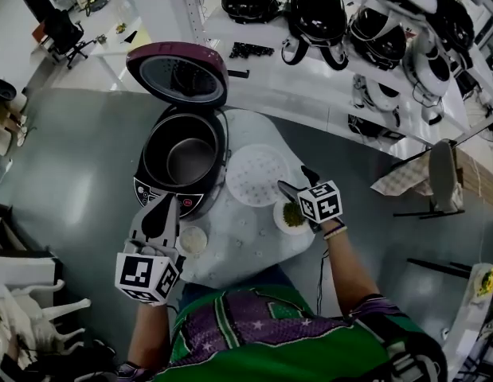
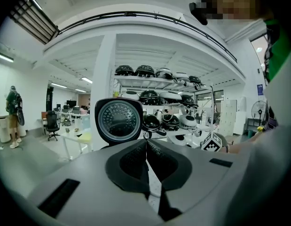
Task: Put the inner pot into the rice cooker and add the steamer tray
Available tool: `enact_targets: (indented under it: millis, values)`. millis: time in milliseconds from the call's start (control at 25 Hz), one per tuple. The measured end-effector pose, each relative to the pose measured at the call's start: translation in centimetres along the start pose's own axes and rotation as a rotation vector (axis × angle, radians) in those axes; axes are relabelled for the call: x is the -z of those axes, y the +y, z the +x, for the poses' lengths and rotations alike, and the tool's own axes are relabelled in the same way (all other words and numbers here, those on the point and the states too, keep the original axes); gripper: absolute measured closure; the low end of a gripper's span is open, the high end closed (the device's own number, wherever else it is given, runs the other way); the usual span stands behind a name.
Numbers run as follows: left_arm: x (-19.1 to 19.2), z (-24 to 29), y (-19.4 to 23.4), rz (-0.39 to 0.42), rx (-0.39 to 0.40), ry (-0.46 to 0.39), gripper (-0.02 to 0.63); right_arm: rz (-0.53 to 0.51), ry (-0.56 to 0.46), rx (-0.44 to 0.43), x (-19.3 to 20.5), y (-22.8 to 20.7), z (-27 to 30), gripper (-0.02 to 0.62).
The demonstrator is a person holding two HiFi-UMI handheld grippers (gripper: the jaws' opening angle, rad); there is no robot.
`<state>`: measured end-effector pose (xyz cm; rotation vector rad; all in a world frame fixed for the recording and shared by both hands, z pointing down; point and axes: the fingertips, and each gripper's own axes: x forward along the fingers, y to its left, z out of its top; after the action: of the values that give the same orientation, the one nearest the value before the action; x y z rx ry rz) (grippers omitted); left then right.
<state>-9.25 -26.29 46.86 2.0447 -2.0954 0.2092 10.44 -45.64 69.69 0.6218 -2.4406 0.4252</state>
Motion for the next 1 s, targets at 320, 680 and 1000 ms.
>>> enact_targets:
  millis: [320,680,1000]
  values:
    - [1.2,-0.4,0.6,-0.036,-0.062,0.032,0.583,0.052,0.088,0.003,2.8,-2.6,3.4,0.339]
    - [2.4,-1.1,2.1,-0.057,-0.131,0.067,0.583,0.079,0.180,0.010,5.4,-4.8,7.7,0.362]
    - [3.2,-2.2,3.4,-0.079,-0.179,0.085,0.583,0.092,0.234,0.023,6.5,-5.6,10.0,0.388]
